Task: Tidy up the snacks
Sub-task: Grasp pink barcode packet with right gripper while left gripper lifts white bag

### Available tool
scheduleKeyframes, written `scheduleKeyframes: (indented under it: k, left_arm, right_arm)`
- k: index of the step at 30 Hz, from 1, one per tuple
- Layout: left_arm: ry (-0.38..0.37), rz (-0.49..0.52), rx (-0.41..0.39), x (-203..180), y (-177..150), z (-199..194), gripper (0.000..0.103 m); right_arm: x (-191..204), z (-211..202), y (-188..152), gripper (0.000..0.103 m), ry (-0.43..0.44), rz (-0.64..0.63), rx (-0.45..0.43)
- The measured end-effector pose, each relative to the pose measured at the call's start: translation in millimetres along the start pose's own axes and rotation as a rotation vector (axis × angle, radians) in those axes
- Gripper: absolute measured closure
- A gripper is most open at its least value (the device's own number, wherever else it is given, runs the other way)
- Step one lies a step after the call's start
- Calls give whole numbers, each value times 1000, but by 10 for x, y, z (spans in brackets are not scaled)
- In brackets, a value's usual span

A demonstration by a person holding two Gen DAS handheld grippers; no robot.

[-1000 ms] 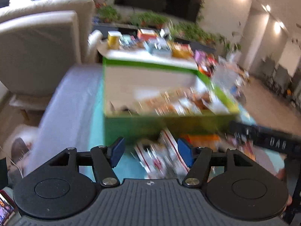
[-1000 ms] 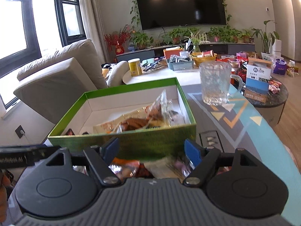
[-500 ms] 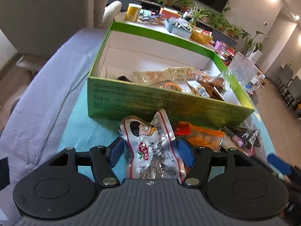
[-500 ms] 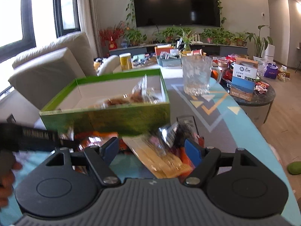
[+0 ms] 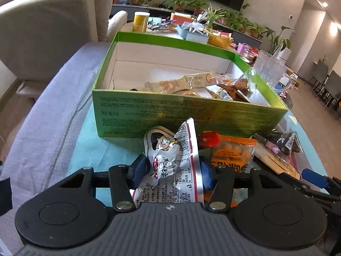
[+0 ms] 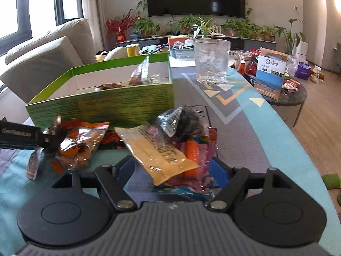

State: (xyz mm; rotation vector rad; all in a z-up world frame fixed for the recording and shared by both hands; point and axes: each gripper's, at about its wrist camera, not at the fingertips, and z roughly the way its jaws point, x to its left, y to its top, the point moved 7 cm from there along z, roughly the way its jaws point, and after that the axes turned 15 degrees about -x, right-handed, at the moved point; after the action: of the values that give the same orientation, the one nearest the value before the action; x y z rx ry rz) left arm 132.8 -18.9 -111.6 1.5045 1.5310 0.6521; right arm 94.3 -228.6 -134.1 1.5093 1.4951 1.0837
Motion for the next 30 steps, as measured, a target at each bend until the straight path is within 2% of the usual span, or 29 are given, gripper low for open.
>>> scheduleKeyframes:
  k: [3, 6, 8, 16, 19, 26, 30]
  left_arm:
    - [-4, 19, -25, -11, 53, -86, 54]
    - [-7, 31, -46, -14, 109, -153, 54]
    - [-8, 31, -51, -15, 126, -169, 54]
    - [-10, 44, -55, -41, 140, -236, 54]
    - [-4, 49, -68, -27, 167, -274, 54]
    - [3, 43, -76, -8, 179, -309, 54]
    - [4, 41, -80, 3, 181, -318, 54]
  right_arm:
    - [-61, -37, -37, 60, -4, -5, 2]
    - [-90, -66, -128, 60, -9, -63, 30]
    - [-111, -104, -154, 60, -18, -92, 16]
    - [-131, 72, -86, 60, -3, -38, 27]
    - [-62, 77, -107, 60, -13, -74, 40]
    - [-2, -176, -148, 60, 56, -72, 58]
    - [150, -463, -193, 60, 133, -104, 55]
